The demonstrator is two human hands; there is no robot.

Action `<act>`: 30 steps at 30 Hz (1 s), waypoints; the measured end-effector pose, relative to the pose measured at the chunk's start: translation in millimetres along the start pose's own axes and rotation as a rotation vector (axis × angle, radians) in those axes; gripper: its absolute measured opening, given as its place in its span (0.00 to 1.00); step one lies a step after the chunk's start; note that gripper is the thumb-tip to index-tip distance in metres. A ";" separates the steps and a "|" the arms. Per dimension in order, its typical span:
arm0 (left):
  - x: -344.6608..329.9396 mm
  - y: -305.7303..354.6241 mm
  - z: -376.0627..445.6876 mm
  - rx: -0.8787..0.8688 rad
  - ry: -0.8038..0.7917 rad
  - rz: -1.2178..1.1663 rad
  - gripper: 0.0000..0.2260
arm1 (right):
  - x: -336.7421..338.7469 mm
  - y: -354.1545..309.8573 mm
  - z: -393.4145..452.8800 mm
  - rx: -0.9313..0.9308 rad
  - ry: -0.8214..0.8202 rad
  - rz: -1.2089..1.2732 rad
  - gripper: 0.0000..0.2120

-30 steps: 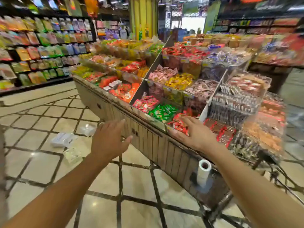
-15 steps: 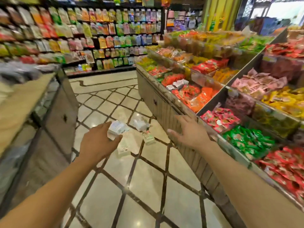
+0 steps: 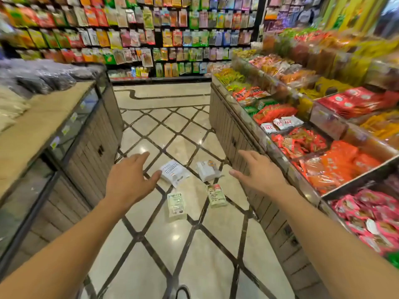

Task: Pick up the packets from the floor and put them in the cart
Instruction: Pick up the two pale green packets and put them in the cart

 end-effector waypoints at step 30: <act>-493.2 -82.0 431.1 0.179 -0.649 0.244 0.28 | -360.9 166.4 559.8 0.026 -0.396 -0.256 0.38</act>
Point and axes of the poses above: each hand's wrist, its own z-axis towards the middle knuckle, its own x-axis out of the back of the hand, y = z × x, the point moved 1 cm from there along z, towards the middle knuckle
